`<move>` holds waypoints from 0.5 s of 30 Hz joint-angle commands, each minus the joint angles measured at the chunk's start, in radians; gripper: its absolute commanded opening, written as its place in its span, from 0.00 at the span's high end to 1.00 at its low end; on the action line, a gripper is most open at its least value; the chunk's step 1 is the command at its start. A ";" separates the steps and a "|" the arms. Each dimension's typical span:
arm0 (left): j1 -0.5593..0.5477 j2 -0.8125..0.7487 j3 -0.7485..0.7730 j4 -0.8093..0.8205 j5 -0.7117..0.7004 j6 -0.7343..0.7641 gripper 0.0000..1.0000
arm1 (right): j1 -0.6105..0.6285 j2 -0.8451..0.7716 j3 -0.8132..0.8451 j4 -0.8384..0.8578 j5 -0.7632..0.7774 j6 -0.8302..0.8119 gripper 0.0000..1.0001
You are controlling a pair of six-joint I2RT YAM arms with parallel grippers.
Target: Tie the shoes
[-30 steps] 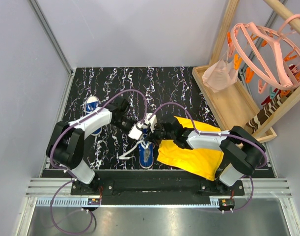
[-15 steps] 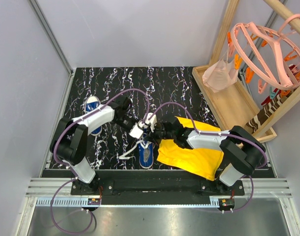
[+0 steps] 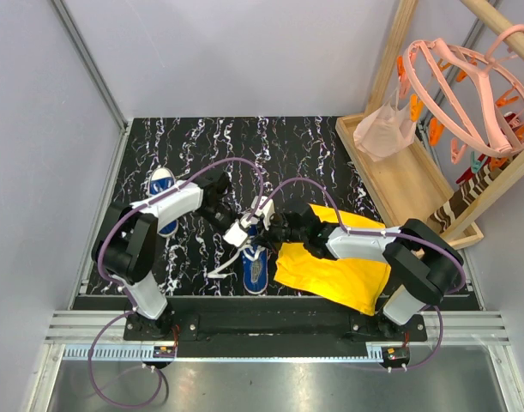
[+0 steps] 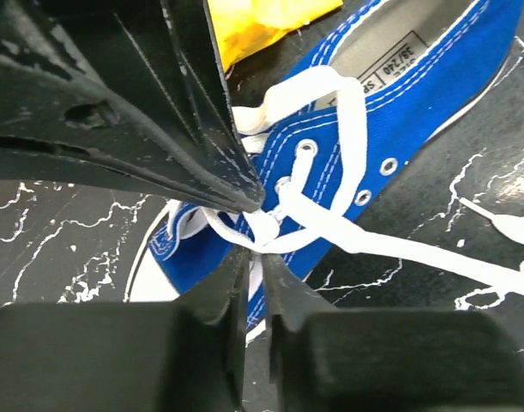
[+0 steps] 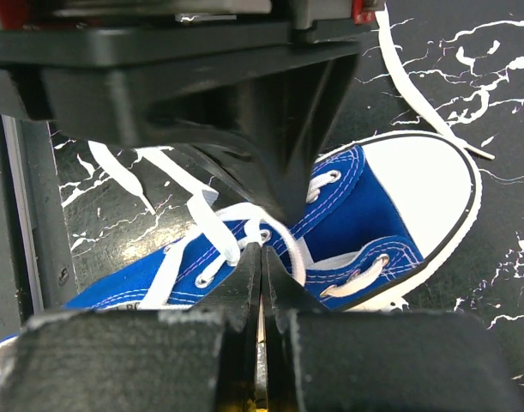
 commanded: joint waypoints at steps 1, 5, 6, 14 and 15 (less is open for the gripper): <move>-0.005 0.004 0.049 -0.037 0.013 0.013 1.00 | -0.011 0.005 0.021 0.036 -0.007 -0.020 1.00; 0.004 -0.013 0.068 -0.027 -0.003 -0.094 1.00 | -0.014 -0.018 0.030 0.012 -0.019 -0.030 0.91; 0.010 -0.020 0.066 -0.027 -0.001 -0.103 1.00 | -0.016 -0.025 0.030 0.006 -0.026 -0.034 0.88; 0.085 -0.105 0.008 -0.021 -0.010 -0.175 1.00 | -0.021 -0.126 0.030 -0.071 -0.050 -0.086 0.61; 0.090 -0.123 0.005 -0.021 -0.007 -0.185 1.00 | -0.021 -0.133 0.033 -0.079 -0.051 -0.091 0.55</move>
